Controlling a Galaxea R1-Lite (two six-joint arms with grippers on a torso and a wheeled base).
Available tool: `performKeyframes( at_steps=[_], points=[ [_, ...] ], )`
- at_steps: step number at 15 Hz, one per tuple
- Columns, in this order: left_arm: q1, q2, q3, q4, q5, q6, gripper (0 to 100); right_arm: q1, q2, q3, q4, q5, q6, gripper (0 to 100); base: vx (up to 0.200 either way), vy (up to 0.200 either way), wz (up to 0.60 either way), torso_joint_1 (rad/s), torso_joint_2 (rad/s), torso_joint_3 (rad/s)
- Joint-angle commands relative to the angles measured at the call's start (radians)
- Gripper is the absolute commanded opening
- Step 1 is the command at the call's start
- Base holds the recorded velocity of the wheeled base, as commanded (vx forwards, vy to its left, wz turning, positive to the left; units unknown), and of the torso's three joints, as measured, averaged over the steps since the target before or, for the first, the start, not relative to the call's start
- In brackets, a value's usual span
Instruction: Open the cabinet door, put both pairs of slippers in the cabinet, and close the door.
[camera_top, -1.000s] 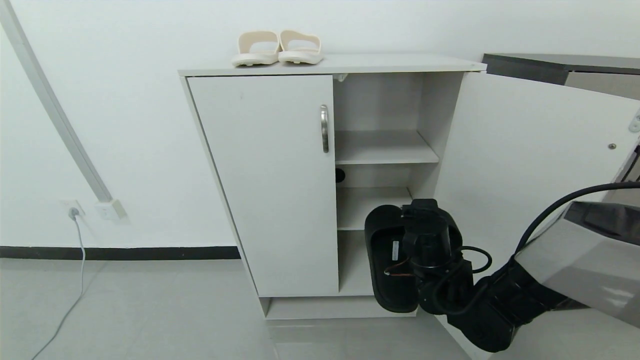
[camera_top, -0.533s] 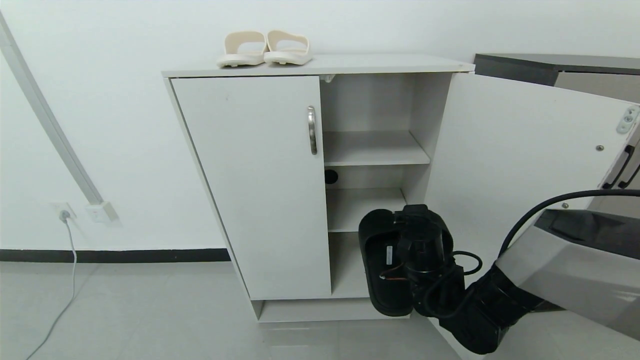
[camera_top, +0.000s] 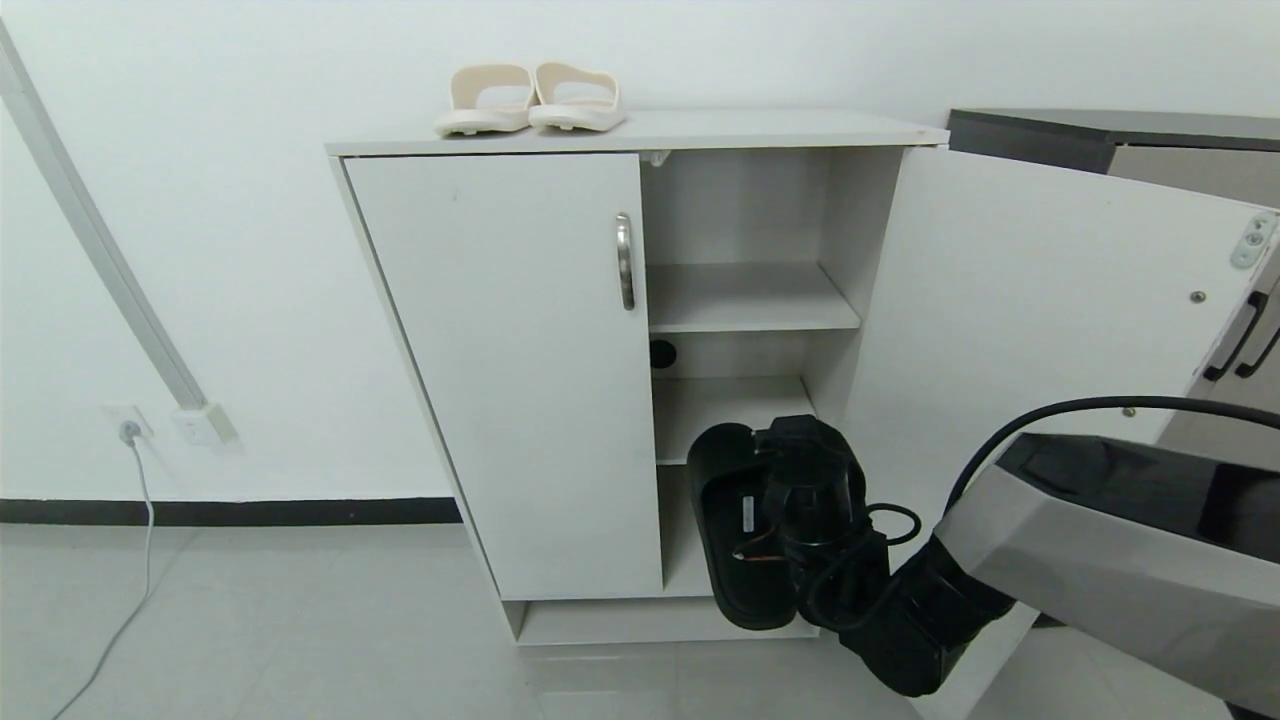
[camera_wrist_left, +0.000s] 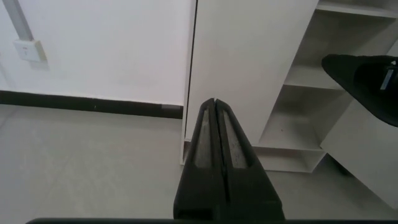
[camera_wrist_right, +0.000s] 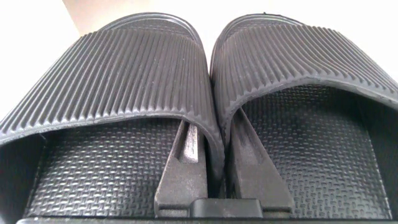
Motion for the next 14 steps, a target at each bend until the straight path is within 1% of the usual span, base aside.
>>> performKeyframes(
  at_steps=[1,3,6,14],
  points=[
    [0.000,0.001,0.000,0.000,0.001,0.000,0,0.001,0.032,-0.023,0.000,0.003,-0.003,0,0.000,0.000,0.00,0.000,0.00,0.000],
    [0.000,0.001,-0.001,0.000,-0.001,0.000,0,0.003,0.067,-0.085,0.000,0.006,-0.031,0,0.000,0.000,0.00,0.000,0.00,0.000],
    [0.000,0.001,-0.001,0.000,-0.001,0.000,0,-0.001,0.097,-0.142,0.006,0.019,-0.035,0,0.000,0.000,0.00,0.002,0.00,-0.154],
    [0.000,0.001,0.000,0.000,-0.001,0.000,0,-0.025,0.123,-0.181,0.014,0.023,-0.037,0,0.000,0.000,0.00,0.002,0.00,-0.180]
  ],
)
